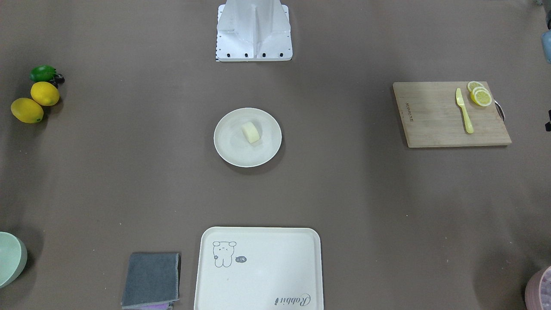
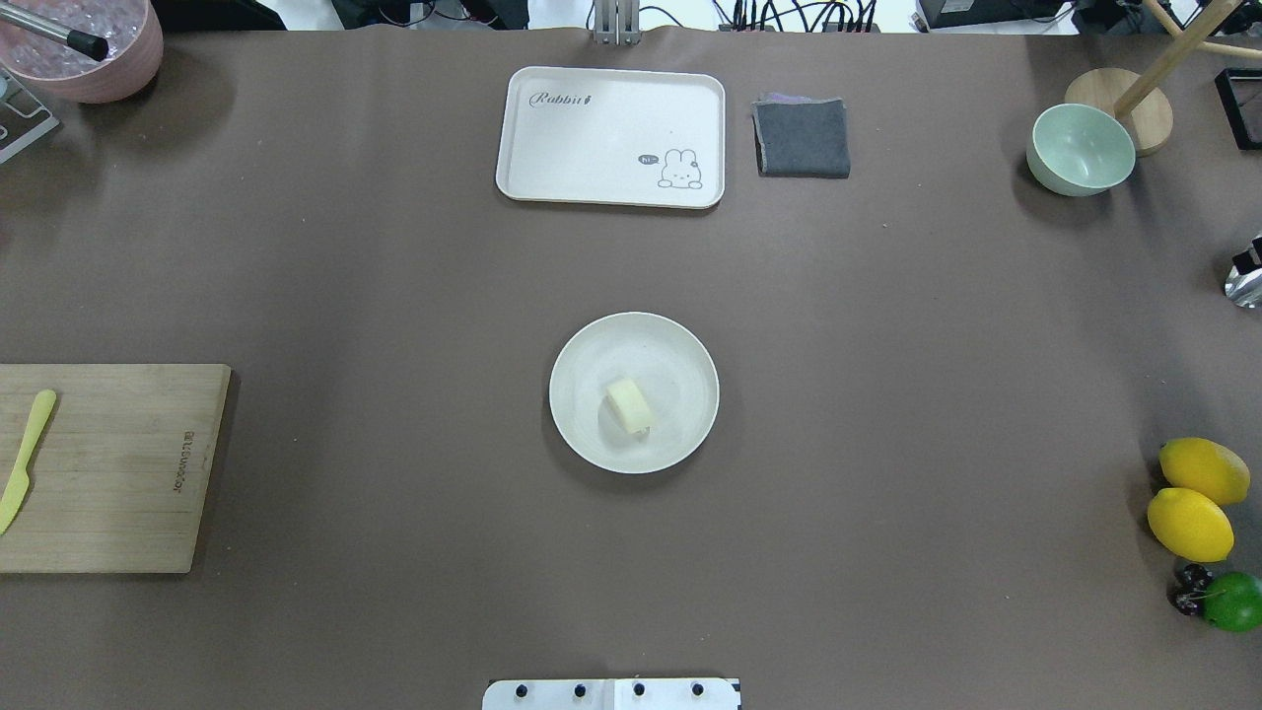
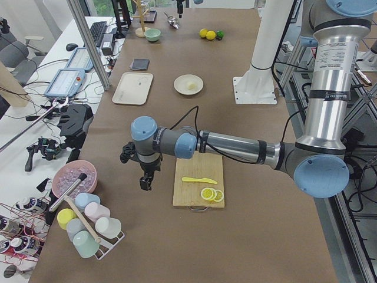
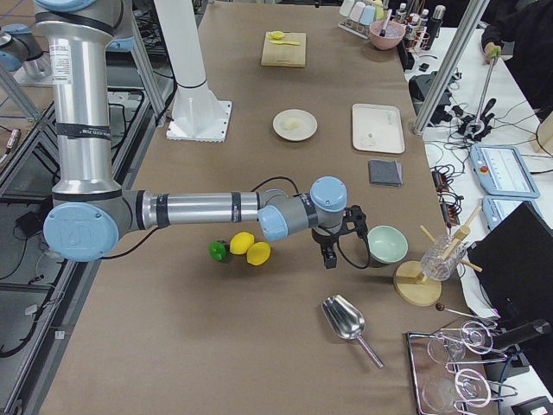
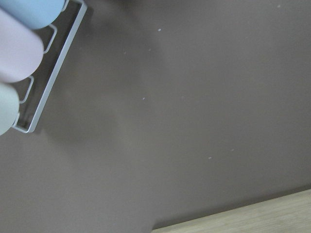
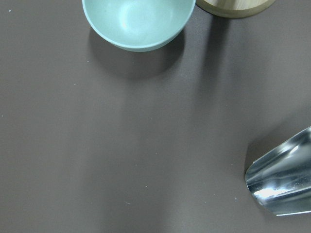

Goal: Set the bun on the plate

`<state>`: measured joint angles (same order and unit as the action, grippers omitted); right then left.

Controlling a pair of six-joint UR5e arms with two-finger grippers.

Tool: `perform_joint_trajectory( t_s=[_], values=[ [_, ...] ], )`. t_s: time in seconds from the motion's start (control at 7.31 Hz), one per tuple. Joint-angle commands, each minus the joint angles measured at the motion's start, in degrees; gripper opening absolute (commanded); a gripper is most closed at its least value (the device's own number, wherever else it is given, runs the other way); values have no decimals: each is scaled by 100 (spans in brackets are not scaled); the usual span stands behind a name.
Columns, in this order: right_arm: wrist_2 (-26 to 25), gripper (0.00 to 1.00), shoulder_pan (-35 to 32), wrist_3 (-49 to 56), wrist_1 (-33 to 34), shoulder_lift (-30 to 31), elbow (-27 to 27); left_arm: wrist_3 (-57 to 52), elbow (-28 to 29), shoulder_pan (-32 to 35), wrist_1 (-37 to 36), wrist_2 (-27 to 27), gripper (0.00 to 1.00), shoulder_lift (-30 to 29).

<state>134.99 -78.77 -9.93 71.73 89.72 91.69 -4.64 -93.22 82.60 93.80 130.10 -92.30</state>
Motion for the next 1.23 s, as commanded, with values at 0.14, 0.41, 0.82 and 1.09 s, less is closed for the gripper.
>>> perform_joint_trajectory(
  t_s=[0.14,0.41,0.82,1.09],
  values=[
    [10,100,-7,35,-1,54,-2,-310,145,169,51,33,97,64],
    [53,100,-15,35,-27,115,33,-345,129,186,94,60,97,54],
    [37,100,-7,53,-36,151,7,-354,147,169,68,68,97,72],
    [80,100,-15,332,-27,169,60,-371,120,169,85,68,97,72]
  ],
)
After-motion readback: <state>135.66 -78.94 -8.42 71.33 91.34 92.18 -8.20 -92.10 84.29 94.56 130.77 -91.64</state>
